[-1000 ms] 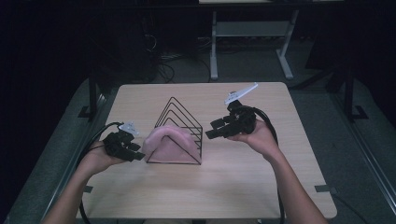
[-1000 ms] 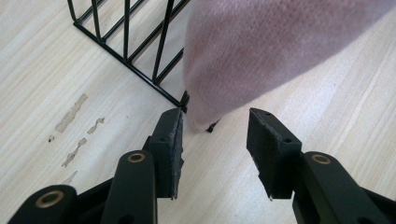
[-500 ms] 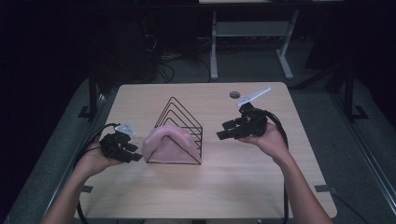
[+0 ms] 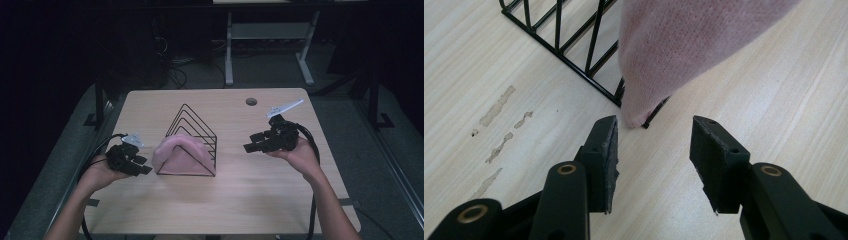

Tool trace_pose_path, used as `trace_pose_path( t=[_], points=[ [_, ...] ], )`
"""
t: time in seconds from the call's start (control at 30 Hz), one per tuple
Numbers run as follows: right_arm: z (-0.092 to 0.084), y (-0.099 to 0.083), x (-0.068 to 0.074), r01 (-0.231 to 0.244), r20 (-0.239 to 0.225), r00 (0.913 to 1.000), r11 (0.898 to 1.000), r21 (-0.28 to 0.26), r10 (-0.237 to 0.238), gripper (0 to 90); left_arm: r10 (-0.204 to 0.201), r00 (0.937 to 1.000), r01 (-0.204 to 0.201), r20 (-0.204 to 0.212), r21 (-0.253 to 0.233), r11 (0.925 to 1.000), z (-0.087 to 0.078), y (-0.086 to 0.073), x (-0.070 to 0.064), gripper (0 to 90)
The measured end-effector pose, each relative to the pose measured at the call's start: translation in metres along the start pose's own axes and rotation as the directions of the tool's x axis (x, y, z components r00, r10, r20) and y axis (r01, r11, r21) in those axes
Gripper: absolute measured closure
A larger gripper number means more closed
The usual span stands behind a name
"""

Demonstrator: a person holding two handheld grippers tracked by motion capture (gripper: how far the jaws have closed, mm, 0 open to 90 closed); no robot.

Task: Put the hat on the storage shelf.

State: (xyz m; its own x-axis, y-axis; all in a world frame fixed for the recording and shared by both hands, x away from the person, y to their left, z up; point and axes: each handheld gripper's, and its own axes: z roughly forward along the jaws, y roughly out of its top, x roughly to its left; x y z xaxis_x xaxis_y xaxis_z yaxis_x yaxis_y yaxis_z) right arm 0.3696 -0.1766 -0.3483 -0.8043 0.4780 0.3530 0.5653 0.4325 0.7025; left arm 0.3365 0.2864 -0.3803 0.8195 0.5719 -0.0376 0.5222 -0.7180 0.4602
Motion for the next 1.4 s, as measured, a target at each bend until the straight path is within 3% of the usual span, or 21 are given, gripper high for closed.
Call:
trace_pose_path(
  t=[0.73, 1.4],
  points=[
    [-0.014, -0.044, -0.016, -0.085, 0.056, 0.9948, 0.996, -0.002, 0.085, 39.0, -0.028, 0.9996, 0.028, 0.01, -0.021, 0.9994, 0.004, -0.011, -0.004, 51.5],
    [-0.026, -0.095, -0.025, -0.166, 0.114, 0.98, 0.986, 0.013, 0.163, 36.5, -0.059, 0.9983, 0.059, 0.004, -0.042, 0.9974, 0.007, -0.025, -0.007, 45.6]
  ],
)
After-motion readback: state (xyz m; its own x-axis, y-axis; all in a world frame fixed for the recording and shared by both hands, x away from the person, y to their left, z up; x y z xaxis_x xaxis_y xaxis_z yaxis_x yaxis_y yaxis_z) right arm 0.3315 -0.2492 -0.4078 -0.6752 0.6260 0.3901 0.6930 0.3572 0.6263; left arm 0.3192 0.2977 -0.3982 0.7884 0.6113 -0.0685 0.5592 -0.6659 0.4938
